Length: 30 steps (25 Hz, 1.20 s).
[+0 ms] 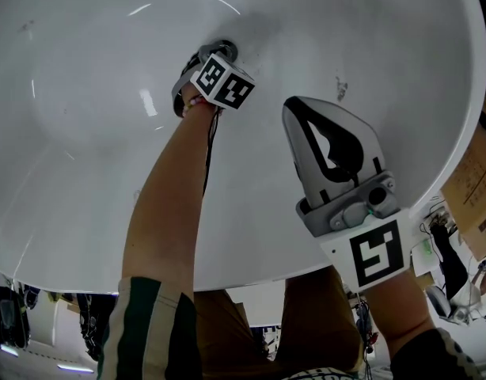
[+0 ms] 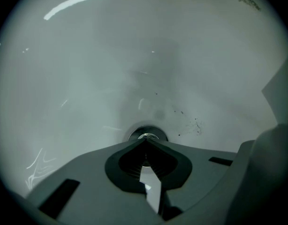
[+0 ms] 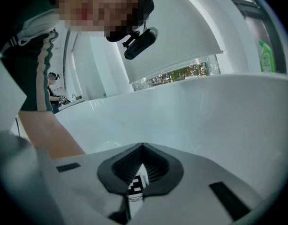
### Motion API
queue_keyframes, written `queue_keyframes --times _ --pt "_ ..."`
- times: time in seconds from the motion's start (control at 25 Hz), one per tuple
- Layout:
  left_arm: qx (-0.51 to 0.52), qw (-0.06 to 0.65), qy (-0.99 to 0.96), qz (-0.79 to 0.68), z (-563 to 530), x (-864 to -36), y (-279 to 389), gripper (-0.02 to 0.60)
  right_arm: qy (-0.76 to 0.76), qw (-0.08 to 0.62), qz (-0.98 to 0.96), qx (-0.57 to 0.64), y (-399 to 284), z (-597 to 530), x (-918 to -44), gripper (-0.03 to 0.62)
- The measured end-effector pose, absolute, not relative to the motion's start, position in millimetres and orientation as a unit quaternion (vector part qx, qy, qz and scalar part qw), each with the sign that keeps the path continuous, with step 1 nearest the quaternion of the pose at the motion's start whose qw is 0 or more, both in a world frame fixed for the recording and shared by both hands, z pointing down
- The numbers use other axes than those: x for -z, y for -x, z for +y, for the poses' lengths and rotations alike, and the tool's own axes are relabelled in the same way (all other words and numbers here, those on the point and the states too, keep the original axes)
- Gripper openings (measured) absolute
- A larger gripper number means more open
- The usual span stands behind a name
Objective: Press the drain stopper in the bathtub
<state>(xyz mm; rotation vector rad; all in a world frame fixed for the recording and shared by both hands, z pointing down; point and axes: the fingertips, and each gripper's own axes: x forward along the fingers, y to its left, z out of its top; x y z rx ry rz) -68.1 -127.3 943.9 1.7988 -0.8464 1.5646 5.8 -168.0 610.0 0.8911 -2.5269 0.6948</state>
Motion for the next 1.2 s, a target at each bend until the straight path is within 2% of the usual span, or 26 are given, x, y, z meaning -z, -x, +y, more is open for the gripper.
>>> queue_keyframes --times 0.2,0.4,0.8,1.2 --pt "-0.619 0.310 -0.655 -0.304 -125.2 -947.7 69.1 0.008 -0.323 0.190 -0.891 -0.255 -5.5 -169.1 -615.2 0.014" --pt "-0.596 0.341 -0.660 -0.304 -128.1 -944.9 67.8 0.009 -0.318 0.196 -0.891 -0.259 -5.2 -167.4 -616.6 0.014" --pt "-0.581 0.321 -0.670 -0.332 -128.0 -940.1 63.9 0.003 -0.314 0.194 -0.891 -0.263 -3.6 -167.8 -615.9 0.014" --pt "-0.550 0.349 -0.661 -0.372 -127.6 -935.5 67.2 0.003 -0.314 0.180 -0.894 -0.264 -1.7 -170.9 -612.6 0.014"
